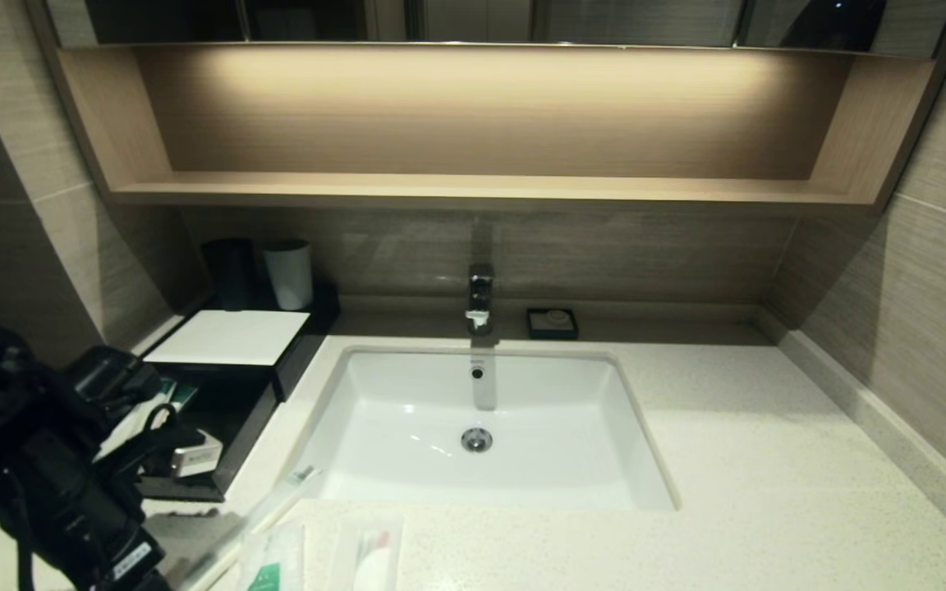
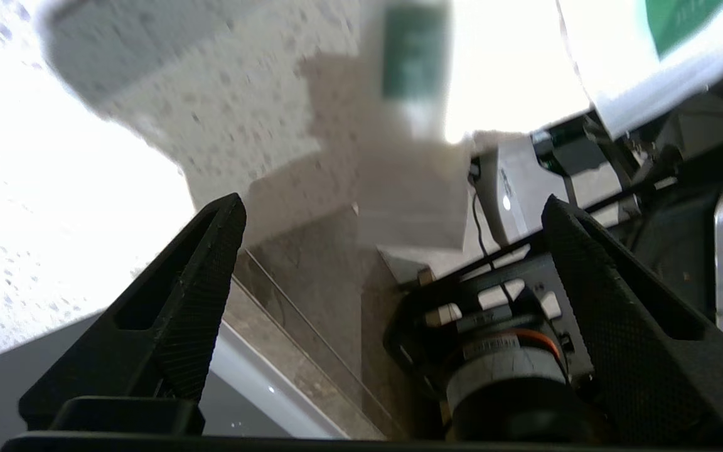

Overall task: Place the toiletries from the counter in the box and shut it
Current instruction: Pick up the bathroom toiletry

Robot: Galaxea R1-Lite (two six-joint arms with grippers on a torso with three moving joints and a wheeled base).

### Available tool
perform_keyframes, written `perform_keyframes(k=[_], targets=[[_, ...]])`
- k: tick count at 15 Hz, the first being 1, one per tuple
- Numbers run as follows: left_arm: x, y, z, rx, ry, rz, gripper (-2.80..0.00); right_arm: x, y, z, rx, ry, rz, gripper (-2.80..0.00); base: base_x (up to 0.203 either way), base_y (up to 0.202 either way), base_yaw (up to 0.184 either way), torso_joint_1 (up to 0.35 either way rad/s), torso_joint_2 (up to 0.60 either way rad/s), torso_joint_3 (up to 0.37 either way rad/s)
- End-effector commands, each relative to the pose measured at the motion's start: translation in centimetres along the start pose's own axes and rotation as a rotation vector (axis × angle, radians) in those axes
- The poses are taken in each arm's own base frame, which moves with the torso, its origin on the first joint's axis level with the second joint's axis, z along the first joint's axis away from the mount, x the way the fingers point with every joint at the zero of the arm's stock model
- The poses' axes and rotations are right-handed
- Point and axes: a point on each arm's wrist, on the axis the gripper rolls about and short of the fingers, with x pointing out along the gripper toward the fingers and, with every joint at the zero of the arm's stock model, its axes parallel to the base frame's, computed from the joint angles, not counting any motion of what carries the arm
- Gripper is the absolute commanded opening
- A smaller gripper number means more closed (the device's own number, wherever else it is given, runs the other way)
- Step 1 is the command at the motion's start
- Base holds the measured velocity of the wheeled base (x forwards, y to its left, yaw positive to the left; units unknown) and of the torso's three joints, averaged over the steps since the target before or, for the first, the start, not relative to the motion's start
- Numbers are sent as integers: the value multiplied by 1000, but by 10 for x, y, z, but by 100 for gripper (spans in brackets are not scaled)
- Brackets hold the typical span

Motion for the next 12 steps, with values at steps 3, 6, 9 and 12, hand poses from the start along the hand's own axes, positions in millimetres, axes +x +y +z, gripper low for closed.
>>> perform_keyframes(k=[3,6,9,12], targets=[[13,-12,13,-1,-3,6,0,0,0,0,0,-1,0,-280,0,0,0,0,0,0],[20,-13,14,-12,3,14,0,0,0,0,0,1,0,-280,0,0,0,0,0,0],[21,-13,12,-24,12,13,0,0,0,0,0,1,0,-280,0,0,0,0,0,0],[23,-14,10,-30,21,9,0,0,0,0,0,1,0,-280,0,0,0,0,0,0]])
